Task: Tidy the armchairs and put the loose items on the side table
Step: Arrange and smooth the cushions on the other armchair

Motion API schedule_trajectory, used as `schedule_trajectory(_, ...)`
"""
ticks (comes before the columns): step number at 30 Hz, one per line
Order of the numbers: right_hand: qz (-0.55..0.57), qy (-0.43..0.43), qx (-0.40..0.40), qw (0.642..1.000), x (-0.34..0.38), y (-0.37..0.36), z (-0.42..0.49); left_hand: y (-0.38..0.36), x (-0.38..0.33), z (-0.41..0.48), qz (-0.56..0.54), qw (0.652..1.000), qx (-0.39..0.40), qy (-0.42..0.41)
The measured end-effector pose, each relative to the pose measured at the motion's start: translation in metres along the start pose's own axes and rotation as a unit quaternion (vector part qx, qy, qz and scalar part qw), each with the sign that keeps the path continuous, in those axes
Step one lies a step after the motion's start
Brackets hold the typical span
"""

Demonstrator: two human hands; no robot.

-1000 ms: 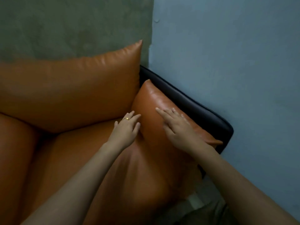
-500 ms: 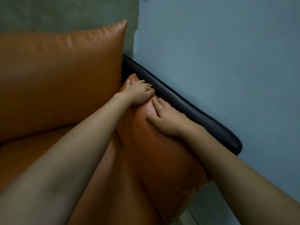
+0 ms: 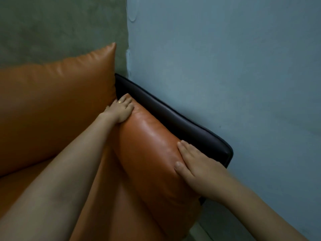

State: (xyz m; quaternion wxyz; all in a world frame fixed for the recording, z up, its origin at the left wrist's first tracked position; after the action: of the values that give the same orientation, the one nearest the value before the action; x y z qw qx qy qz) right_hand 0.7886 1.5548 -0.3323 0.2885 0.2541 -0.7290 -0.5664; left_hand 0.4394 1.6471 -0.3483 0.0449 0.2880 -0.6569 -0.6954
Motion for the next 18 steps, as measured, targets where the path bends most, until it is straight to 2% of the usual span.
schedule_trajectory(2,-0.006,-0.016,0.016,1.0,-0.009,0.0,-0.023,0.01,0.001,-0.009,0.017,0.998,-0.028,0.051)
schedule_trajectory(4,-0.037,-0.037,0.043,0.998,-0.02,0.005,-0.041,0.027,-0.022,-0.027,0.038,0.996,-0.079,0.033)
schedule_trajectory(7,-0.04,-0.052,0.009,0.998,-0.025,0.028,-0.036,0.038,-0.095,-0.073,0.051,0.975,-0.144,-0.159)
schedule_trajectory(9,0.007,-0.016,-0.061,0.998,-0.007,0.047,-0.006,0.019,-0.133,-0.099,0.065,0.952,-0.116,-0.275)
schedule_trajectory(10,0.028,0.007,-0.08,0.996,0.005,0.049,0.014,0.004,-0.14,-0.104,0.079,0.947,-0.085,-0.299)
schedule_trajectory(13,0.021,0.043,-0.068,0.997,0.036,0.025,0.065,-0.03,-0.118,-0.085,0.072,0.96,-0.03,-0.267)
schedule_trajectory(16,-0.021,0.021,-0.063,0.998,0.031,-0.003,0.072,-0.025,-0.084,-0.058,0.005,0.974,-0.055,-0.221)
schedule_trajectory(18,-0.013,0.008,-0.059,0.998,0.026,-0.005,0.059,-0.02,-0.065,-0.044,0.006,0.977,-0.058,-0.203)
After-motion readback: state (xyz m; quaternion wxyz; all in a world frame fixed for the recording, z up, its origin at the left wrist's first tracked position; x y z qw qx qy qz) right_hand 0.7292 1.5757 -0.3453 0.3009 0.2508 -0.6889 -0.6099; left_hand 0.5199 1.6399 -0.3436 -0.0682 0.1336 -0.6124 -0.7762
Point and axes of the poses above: each hand's wrist, its own z-axis towards the middle knuckle, its own y-axis out of the back of the hand, x = y × z, the point moved 9 cm from there along z, towards the middle knuckle, and after that the axes turned 2 degrees about -z, right-handed, at the moved point
